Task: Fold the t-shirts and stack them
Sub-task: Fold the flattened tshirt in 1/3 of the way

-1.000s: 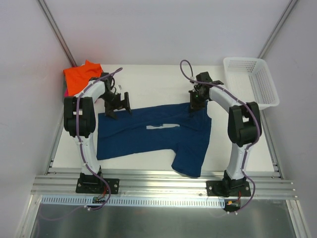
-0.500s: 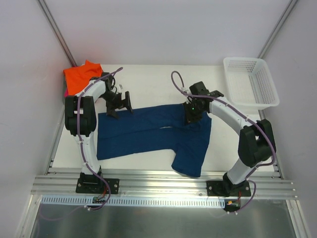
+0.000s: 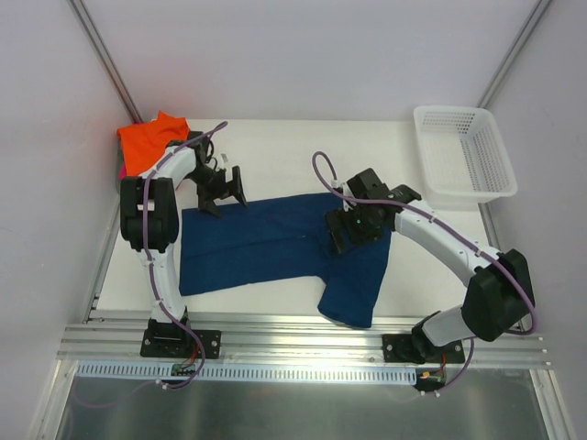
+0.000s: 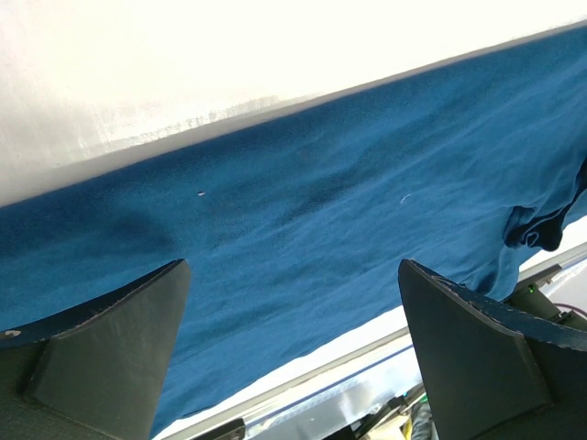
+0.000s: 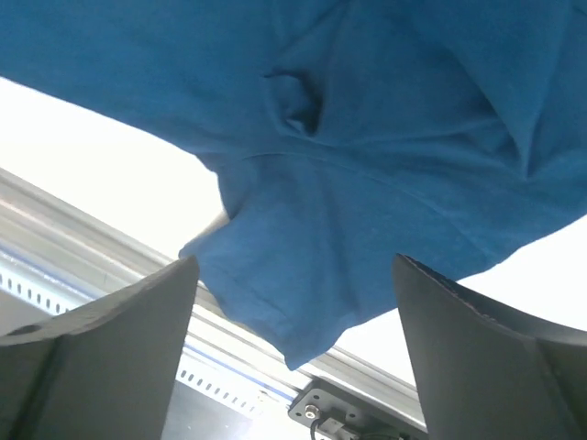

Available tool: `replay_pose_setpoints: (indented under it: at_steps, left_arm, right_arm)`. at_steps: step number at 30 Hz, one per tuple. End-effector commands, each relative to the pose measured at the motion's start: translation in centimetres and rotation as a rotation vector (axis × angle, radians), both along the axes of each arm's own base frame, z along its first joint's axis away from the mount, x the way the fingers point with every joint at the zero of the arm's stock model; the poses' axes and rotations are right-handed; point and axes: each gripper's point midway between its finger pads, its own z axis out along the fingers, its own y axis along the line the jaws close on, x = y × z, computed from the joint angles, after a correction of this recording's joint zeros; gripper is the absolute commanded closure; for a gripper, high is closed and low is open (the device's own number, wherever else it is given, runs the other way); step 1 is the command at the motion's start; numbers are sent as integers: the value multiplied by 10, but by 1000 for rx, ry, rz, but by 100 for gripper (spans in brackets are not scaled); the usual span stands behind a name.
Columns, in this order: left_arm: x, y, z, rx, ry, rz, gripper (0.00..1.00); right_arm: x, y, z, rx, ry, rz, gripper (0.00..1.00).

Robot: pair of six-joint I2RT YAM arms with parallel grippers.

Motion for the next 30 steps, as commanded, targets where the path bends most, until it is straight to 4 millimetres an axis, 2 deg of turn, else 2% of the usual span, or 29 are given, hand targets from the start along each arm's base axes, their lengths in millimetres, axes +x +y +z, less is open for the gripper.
replay_pose_setpoints:
  at_steps: [1,4,6,8,10,12,13,17,18,22,30]
  left_arm:
    - [-2,-6,13,-5,-19,-21,1]
    - [-4,-5,14,14,-29,-34,1]
    - [-6,-5,14,20,-31,-35,1]
    - [-10,-5,13,22,-27,-40,1]
    - [-12,-6,12,22,-21,-44,1]
    - [-15,-6,10,23,-13,-45,1]
    - [-15,-7,11,21,-14,-47,1]
    - [-12,-7,12,22,-22,-45,1]
    - [-11,-7,13,24,-22,-45,1]
    - [-12,-7,12,22,-19,-45,1]
    - [-9,-7,11,27,-21,-43,1]
  right_arm:
    - [11,-12,2,-25,-41,-66,8]
    - [27,-6,-3,14,-33,-94,7]
    - [40,-1,-14,44,-1,-108,11]
    - [53,1,-16,57,11,-127,16]
    - [69,-3,-29,52,39,-157,19]
    - [88,-11,-30,51,34,-204,20]
    - [94,-13,-41,39,56,-215,21]
    - [117,-26,-52,14,59,-243,23]
    - [125,-30,-49,13,48,-250,23]
    - [136,-34,-51,8,47,-263,23]
    - [124,-30,-50,35,77,-249,28]
